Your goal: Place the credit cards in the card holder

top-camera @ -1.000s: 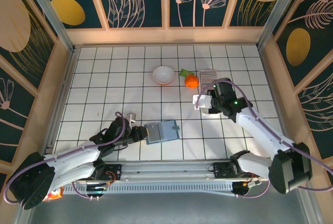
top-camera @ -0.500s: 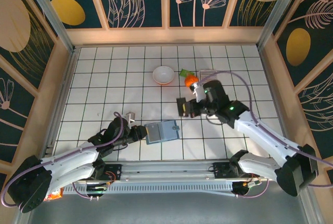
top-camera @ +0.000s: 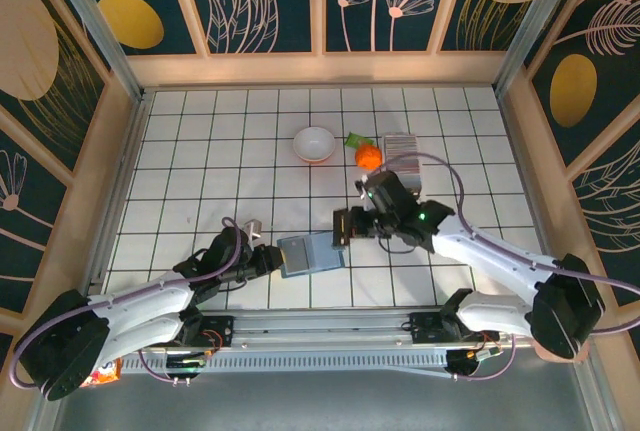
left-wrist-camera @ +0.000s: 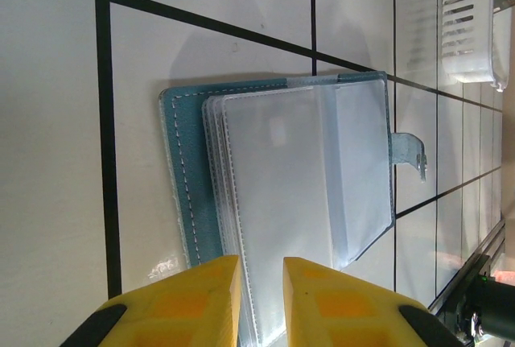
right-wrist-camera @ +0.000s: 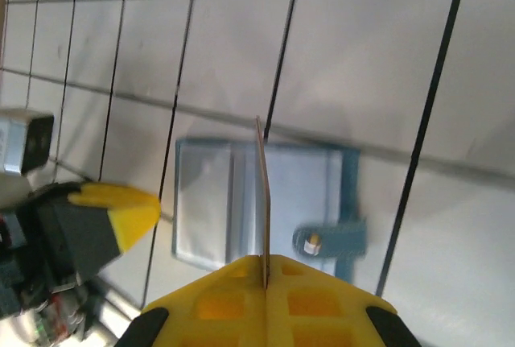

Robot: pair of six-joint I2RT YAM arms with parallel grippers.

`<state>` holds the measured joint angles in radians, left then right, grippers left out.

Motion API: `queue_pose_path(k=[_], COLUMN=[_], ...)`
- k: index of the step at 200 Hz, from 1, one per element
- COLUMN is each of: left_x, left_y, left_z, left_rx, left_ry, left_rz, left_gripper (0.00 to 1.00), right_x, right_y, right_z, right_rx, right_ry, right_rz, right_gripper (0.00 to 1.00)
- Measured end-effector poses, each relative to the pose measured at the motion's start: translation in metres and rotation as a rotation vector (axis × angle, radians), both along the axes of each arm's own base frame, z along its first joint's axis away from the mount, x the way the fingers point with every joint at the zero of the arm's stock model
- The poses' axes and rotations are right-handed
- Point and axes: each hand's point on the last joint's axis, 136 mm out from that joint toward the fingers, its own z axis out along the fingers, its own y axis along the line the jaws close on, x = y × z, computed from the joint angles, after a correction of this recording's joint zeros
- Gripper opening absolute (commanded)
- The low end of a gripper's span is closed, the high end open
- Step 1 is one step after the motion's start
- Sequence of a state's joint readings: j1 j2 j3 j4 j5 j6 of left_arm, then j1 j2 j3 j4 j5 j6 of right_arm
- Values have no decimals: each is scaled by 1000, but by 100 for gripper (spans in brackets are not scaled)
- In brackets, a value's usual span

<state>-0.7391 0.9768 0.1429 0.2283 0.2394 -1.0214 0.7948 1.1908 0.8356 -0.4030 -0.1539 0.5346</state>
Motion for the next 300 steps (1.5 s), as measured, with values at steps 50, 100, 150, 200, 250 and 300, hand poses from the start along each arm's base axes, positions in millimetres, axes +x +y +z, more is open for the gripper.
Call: queue_pose_path(k=[50, 100, 150, 200, 250, 300], left_x=[1, 0, 3, 0, -1, 0], left_y=[0, 1, 0, 3, 3, 3], left_z=[0, 4, 13, 8, 7, 5], left_rx=[10, 11, -9, -4, -2, 1], left_ry=[-15, -33, -66, -62, -60, -56], left_rz=[-9, -14, -15, -16, -16, -16], left_gripper=[20, 19, 19, 19, 19, 19], right_x=[55, 75, 80, 88, 98, 104], right_y=[-31, -147, -169, -162, -157, -154], right_z=[52, -7, -24, -37, -55, -70], right_rx=[-486, -912, -997, -1018, -1025, -1033], right_ry=[-526, -434, -440, -471, -475, -499], right_rz=[379, 746, 994, 1115, 1161, 1169], right_gripper=[0, 0, 0, 0, 0, 0])
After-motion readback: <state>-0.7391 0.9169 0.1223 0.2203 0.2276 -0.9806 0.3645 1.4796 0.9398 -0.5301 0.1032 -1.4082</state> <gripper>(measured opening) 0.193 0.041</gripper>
